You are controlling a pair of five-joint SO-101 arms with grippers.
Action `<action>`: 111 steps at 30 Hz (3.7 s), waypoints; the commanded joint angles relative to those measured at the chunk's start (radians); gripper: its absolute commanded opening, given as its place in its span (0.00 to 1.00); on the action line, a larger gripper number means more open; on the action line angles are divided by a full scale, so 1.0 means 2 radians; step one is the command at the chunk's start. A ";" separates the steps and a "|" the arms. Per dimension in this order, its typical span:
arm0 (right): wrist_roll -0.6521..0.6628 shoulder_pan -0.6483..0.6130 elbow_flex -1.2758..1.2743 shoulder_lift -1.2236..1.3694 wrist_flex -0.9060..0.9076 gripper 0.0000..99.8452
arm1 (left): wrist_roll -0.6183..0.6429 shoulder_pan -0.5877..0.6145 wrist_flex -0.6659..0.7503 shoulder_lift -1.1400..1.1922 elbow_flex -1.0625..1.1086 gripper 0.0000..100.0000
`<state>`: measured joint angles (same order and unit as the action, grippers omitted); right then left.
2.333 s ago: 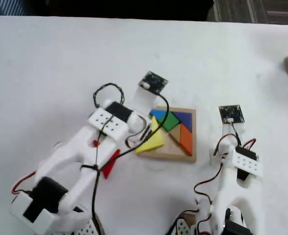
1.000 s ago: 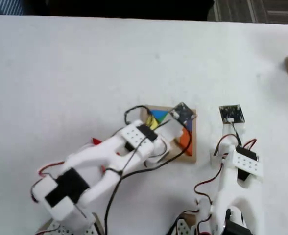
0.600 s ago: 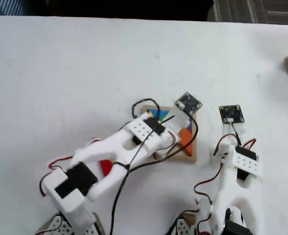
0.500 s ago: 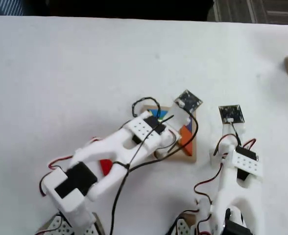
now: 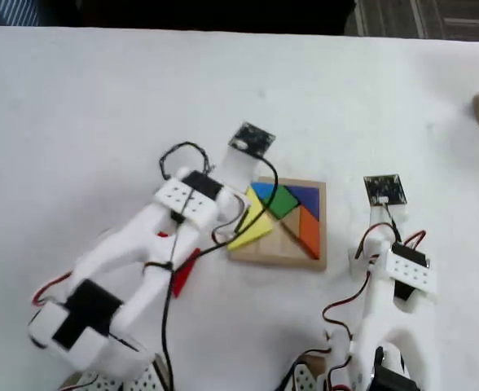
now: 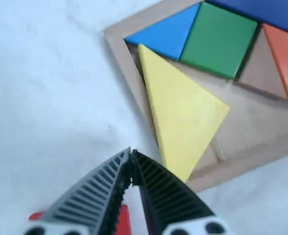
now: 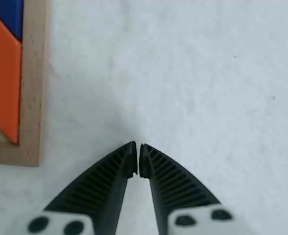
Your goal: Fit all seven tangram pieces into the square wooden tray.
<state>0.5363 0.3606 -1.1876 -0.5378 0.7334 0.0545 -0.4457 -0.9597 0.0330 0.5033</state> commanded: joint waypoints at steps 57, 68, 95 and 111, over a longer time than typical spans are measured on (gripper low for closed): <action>0.005 -0.002 0.003 -0.019 0.006 0.02 | -0.046 -0.090 0.091 0.085 -0.070 0.02; 0.005 -0.002 0.003 -0.019 0.006 0.02 | -0.046 -0.069 0.094 -0.128 0.064 0.02; 0.005 -0.003 0.003 -0.019 0.008 0.02 | -0.004 0.157 -0.048 -0.401 0.328 0.25; -0.038 -0.106 0.106 -0.069 0.165 0.02 | 0.079 0.405 0.008 -0.401 0.285 0.11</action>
<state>0.5255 0.2286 -1.0986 -0.5946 0.9145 0.1987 0.3076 -0.9904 -0.7495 1.1354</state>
